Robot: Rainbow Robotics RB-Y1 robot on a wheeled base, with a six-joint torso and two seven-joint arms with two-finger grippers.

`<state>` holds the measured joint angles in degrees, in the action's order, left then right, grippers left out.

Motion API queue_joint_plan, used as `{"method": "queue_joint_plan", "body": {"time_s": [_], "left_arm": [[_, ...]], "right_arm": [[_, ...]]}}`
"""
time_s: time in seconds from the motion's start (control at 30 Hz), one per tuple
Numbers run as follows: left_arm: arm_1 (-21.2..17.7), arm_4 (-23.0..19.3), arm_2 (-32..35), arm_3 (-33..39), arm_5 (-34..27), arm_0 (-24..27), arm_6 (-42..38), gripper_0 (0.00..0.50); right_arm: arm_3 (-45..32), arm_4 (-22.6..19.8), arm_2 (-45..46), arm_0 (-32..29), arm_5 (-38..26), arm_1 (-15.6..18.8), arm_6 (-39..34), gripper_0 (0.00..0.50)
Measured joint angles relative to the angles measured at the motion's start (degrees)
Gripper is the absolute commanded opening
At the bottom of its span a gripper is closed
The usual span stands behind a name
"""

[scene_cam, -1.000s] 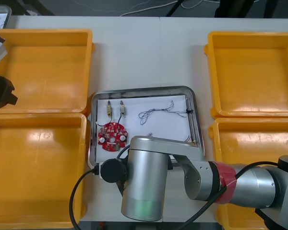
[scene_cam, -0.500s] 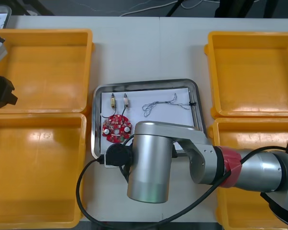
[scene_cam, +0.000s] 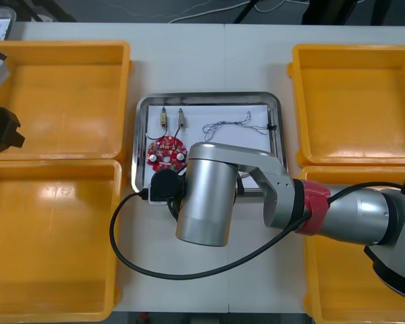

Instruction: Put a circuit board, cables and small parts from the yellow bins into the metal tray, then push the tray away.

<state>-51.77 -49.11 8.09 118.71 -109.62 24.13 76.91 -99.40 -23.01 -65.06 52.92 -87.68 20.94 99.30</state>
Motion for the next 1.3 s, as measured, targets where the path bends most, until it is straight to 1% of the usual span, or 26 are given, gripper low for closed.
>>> {"method": "queue_joint_plan", "body": {"time_s": [0.23,0.6,1.3], "left_arm": [[0.0,0.0,0.0,0.01,0.0,0.0,0.0,0.5],[0.0,0.0,0.0,0.01,0.0,0.0,0.0,0.5],[0.0,0.0,0.0,0.01,0.0,0.0,0.0,0.5]], "right_arm": [[4.67,-0.02,0.33,2.71,5.05,-0.54,0.0,0.0],[10.33,-0.11,0.42,6.48,9.12,-1.01,0.0,0.0],[19.9,-0.7,0.5,11.74,17.88,-1.02,0.13,0.0]]}}
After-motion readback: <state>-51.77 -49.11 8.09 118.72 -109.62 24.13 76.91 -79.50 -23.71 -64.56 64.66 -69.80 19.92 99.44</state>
